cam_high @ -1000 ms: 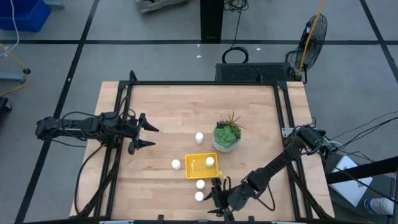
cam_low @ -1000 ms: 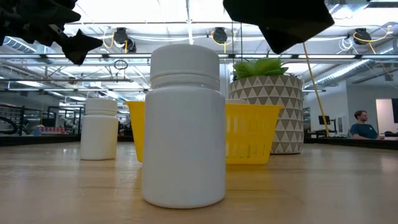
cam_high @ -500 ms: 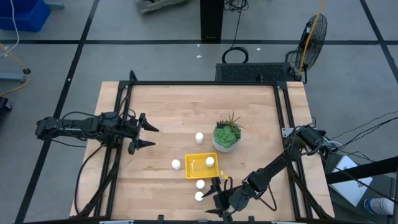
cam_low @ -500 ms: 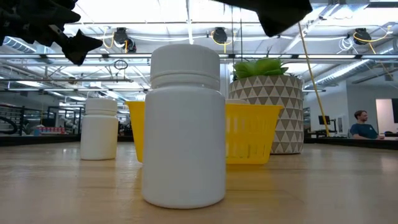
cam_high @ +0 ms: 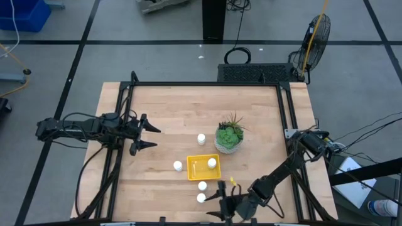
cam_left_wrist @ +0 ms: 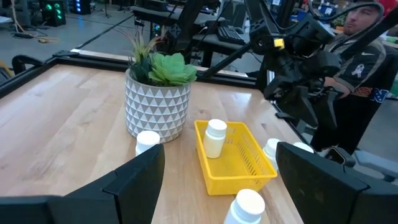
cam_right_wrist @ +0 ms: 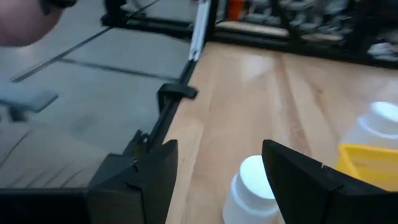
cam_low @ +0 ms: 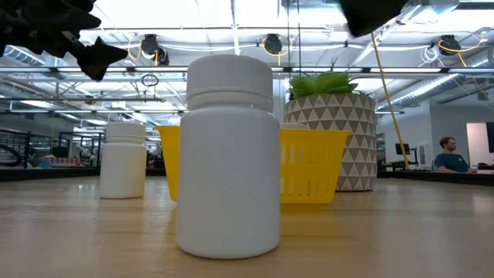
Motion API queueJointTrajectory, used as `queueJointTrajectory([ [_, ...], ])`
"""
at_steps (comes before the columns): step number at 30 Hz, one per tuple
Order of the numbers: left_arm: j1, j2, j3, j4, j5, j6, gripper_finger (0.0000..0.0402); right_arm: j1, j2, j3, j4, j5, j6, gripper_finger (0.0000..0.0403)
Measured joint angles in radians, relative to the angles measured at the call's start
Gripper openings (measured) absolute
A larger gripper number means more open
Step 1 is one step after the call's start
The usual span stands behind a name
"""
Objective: Pick and place pill bottles into a basket
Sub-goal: Put the white pill bottle into the yellow bin
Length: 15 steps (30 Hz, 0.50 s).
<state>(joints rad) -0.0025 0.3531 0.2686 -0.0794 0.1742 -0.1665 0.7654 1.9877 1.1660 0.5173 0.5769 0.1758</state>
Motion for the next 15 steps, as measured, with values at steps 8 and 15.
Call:
queueJointTrajectory([
  [8,0.000,0.000,0.000,0.007,-0.036,0.000,0.0310,0.042,0.036,0.001,0.026,0.141,0.048,0.0202],
  [15,0.000,0.000,0.000,0.010,-0.037,0.001,0.0310,0.026,0.126,0.001,0.106,0.156,0.043,0.0195],
])
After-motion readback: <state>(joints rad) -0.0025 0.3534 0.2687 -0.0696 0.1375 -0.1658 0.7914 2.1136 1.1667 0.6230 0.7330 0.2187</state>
